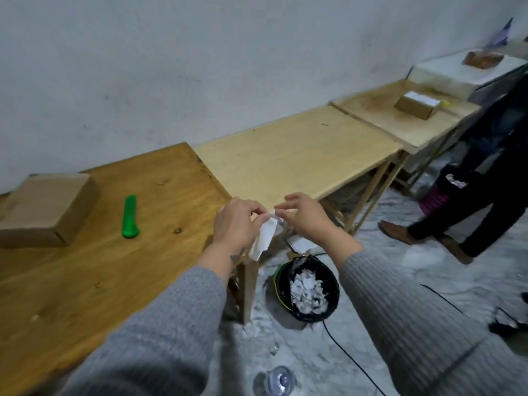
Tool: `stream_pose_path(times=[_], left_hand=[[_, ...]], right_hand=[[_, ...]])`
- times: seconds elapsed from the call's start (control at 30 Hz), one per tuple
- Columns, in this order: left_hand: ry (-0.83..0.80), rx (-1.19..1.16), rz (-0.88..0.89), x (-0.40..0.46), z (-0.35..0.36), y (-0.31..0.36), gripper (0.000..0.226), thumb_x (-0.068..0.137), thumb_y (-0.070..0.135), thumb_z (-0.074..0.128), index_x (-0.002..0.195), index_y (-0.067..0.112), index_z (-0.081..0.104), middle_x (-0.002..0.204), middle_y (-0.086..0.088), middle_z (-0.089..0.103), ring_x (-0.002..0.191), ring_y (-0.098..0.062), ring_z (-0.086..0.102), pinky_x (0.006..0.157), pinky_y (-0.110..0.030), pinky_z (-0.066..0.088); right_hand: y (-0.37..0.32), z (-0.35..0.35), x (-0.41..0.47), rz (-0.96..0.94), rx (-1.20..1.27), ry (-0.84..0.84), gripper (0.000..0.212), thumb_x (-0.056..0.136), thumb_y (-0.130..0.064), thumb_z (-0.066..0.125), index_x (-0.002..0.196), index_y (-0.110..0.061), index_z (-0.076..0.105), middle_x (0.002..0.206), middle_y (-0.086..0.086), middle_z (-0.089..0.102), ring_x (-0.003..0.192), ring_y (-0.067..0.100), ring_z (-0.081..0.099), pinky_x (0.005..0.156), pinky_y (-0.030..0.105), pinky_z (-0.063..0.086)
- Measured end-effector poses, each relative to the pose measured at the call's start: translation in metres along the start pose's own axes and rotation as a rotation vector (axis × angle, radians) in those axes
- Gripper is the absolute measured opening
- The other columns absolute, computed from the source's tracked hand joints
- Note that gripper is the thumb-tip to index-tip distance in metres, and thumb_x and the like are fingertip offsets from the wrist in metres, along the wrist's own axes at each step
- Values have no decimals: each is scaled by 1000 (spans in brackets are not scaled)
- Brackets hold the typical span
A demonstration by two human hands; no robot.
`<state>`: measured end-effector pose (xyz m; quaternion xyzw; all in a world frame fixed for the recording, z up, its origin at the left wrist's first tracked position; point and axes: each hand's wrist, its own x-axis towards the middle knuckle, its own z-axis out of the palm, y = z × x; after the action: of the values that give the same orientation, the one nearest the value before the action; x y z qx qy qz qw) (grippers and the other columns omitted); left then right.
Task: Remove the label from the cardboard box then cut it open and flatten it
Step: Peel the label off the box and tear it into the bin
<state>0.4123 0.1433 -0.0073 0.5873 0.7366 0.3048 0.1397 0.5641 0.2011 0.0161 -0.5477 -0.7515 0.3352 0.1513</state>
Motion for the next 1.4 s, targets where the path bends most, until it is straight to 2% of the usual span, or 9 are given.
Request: stream_pose_path(times=[0.13,0.27,0.37,0.5,0.67,0.77,1.0,1.2,1.4], left_hand=[[-82,39,71,-11,37,39,14,87,44,64,87,33,72,90,9,66,90,-13,57,68,-31,42],[-161,80,127,-12,65,64,12,86,45,65,83,34,71,88,10,66,85,-13,58,68,-32,47],[-190,109,166,-11,83,80,14,89,42,63,85,30,71,83,14,60,80,-12,56,63,-29,41],[-226,176,206,1,104,88,19,92,43,58,90,29,71,88,9,68,85,-15,57,67,-35,47],[-307,204,120,18,120,90,21,94,43,55,96,29,70,91,7,68,85,-17,56,77,-34,46],[-380,123,47,38,126,85,13,92,41,58,84,34,65,84,13,66,80,-13,54,73,-32,42],[-379,-57,-154,72,134,84,23,91,31,59,71,33,68,69,24,62,85,-8,59,102,-41,39],[-310,-62,-199,99,152,108,21,90,32,60,74,27,73,65,27,58,83,-6,56,103,-38,33],[-325,-304,-294,111,194,135,18,96,29,55,89,32,72,93,5,73,80,-22,64,83,-36,52]], right_hand=[[44,-25,-19,11,29,56,26,92,-30,58,115,-22,69,110,0,72,101,16,65,92,37,51],[78,-46,-23,29,-130,-6,13,83,-41,68,79,-29,70,82,-8,72,82,12,66,82,39,55],[97,-51,-22,21,-280,68,14,81,-45,69,77,-31,66,90,-6,72,97,16,59,90,38,45],[115,-55,-16,-20,-304,84,28,85,-36,66,113,-32,63,97,-7,71,104,17,58,93,38,35],[123,-55,3,32,-380,19,11,86,-34,64,75,-29,64,87,-5,68,99,20,55,95,39,36],[127,-51,15,5,-318,5,11,84,-29,63,74,-25,60,84,-2,65,91,18,53,82,36,45],[124,-53,37,-177,-335,93,23,83,-15,61,64,-24,49,73,2,60,77,17,49,65,29,38],[156,-74,65,-284,-351,149,15,85,-12,61,72,-8,65,70,4,63,82,22,50,71,34,38],[207,-116,100,-307,-304,101,9,88,-23,62,88,-19,70,84,-4,69,94,21,51,83,35,33]])
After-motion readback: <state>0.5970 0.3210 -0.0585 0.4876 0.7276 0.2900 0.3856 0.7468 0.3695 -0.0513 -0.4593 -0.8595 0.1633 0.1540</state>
